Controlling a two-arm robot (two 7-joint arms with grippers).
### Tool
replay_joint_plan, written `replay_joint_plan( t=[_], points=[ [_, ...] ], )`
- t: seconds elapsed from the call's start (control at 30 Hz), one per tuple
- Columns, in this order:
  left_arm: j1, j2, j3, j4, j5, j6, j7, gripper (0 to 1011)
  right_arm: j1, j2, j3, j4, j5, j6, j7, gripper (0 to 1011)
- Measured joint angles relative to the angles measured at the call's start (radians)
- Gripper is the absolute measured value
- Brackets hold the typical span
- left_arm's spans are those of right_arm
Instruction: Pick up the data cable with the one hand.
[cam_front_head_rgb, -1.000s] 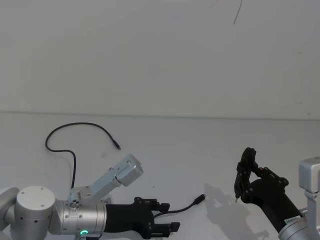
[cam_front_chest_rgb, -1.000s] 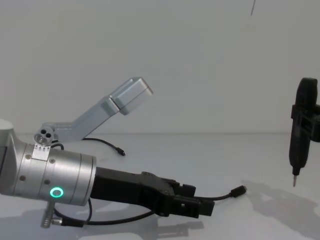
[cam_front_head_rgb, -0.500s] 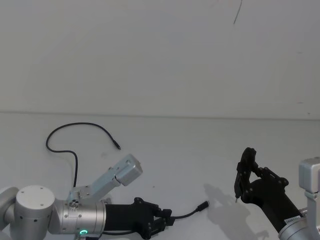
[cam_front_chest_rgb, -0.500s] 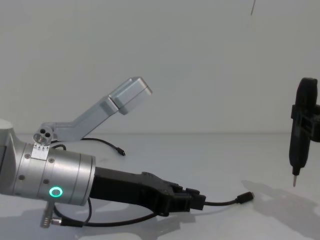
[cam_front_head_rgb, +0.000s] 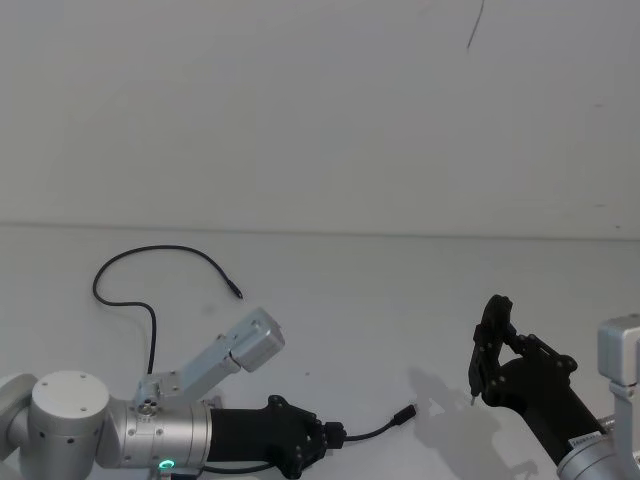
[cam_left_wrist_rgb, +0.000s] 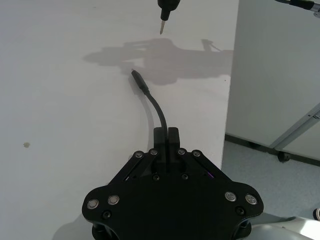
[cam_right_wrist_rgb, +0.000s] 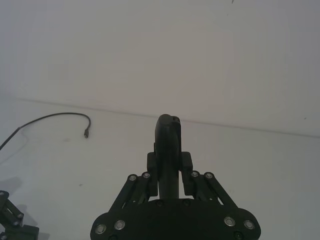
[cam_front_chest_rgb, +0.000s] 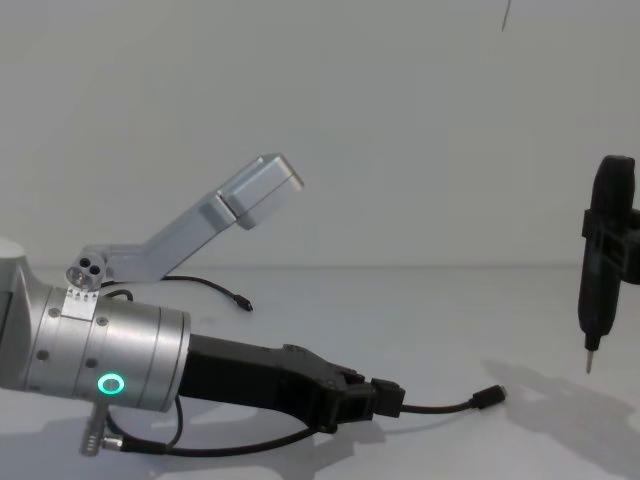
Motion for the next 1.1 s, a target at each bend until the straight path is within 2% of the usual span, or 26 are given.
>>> replay_joint_plan(
  t=[0.27,0.53,0.87,1.1],
  points=[
    [0.000,0.001,0.000,-0.001,-0.002,-0.003,0.000,39,0.000,0.000,0.000,0.000,0.000,0.000,0.000,269],
    [0.000,0.014,-0.010,-0.038,-0.013,-0.032,-0.007,39,0.000,0.000,0.000,0.000,0.000,0.000,0.000,269],
    [-0.018,0.061,-0.017,-0.136,-0.038,-0.035,-0.064,39,0.000,0.000,0.000,0.000,0.000,0.000,0.000,269],
    [-0.015,0.100,-0.022,-0.202,-0.048,-0.015,-0.073,39,0.000,0.000,0.000,0.000,0.000,0.000,0.000,269]
  ],
)
